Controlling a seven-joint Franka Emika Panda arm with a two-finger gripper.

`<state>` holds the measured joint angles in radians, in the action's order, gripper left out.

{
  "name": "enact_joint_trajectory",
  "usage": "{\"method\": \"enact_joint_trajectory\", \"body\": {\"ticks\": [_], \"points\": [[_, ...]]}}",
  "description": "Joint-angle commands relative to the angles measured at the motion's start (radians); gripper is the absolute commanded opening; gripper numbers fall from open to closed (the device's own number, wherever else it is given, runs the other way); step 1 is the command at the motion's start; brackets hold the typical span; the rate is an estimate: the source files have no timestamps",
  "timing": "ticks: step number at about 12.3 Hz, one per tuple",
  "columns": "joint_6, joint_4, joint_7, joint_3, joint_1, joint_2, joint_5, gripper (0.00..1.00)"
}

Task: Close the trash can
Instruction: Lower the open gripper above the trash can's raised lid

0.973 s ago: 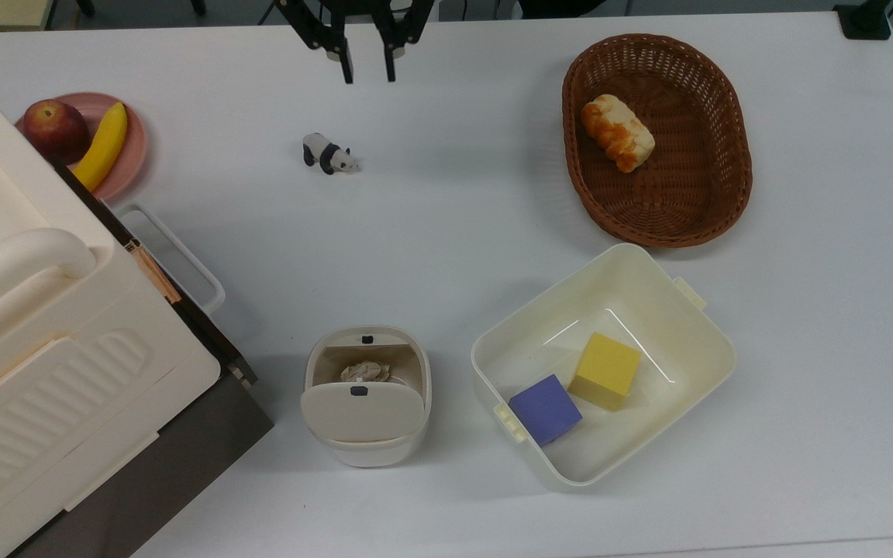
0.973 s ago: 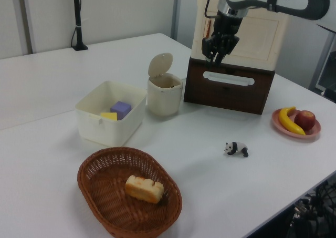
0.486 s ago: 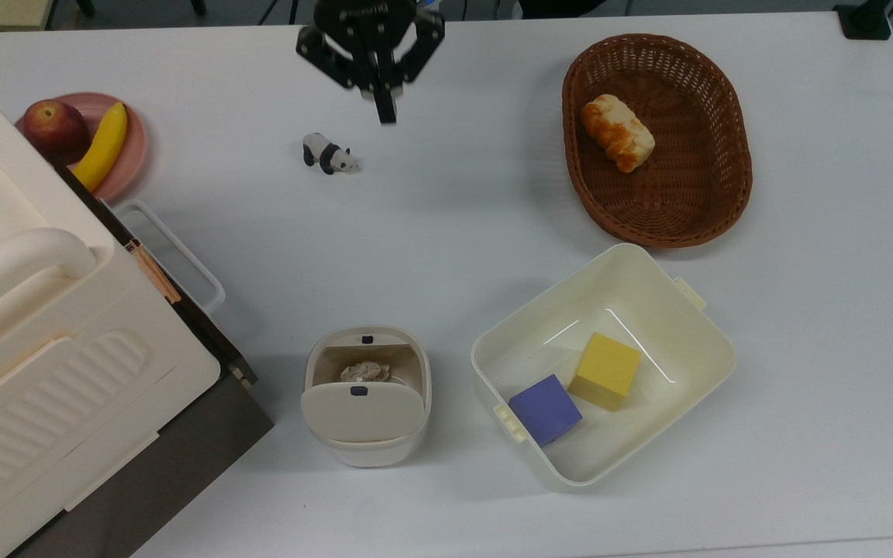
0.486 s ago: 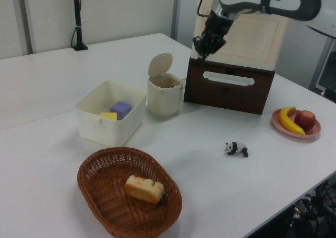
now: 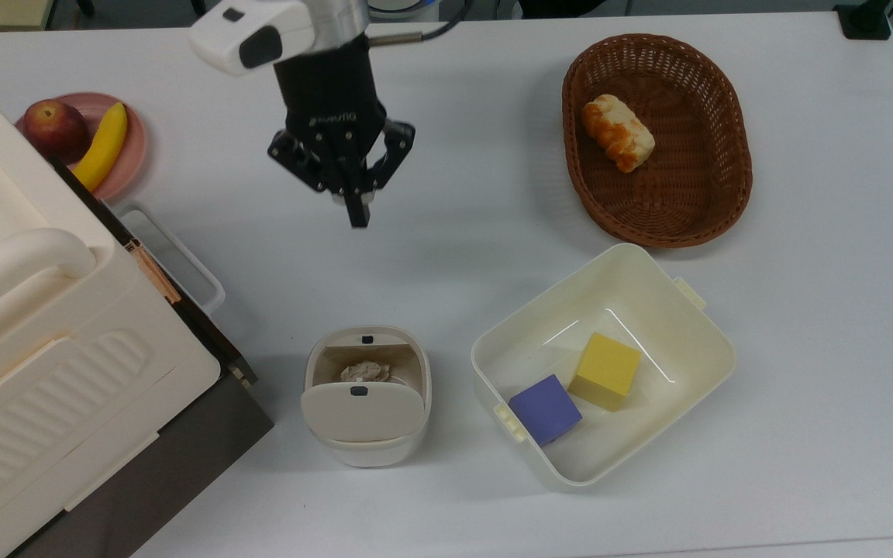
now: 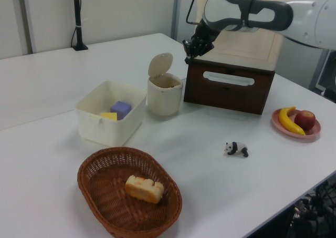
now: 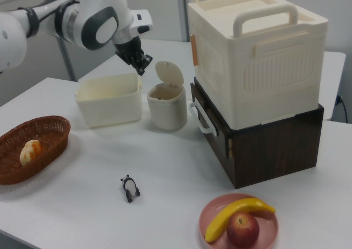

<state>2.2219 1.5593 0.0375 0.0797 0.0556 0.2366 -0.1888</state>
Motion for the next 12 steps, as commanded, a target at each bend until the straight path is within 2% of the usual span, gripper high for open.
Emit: {"method": "enact_joint_trajectory", "body": {"ticks": [1,6,12], "points": [[0.036,-0.022,0.035,-0.025,-0.023,0.009,-0.024,0.0],[0.071,-0.122,0.093,-0.029,-0.036,0.058,-0.018,0.0],[0.327,-0.128,0.119,-0.046,-0.031,0.161,-0.015,0.0]]}}
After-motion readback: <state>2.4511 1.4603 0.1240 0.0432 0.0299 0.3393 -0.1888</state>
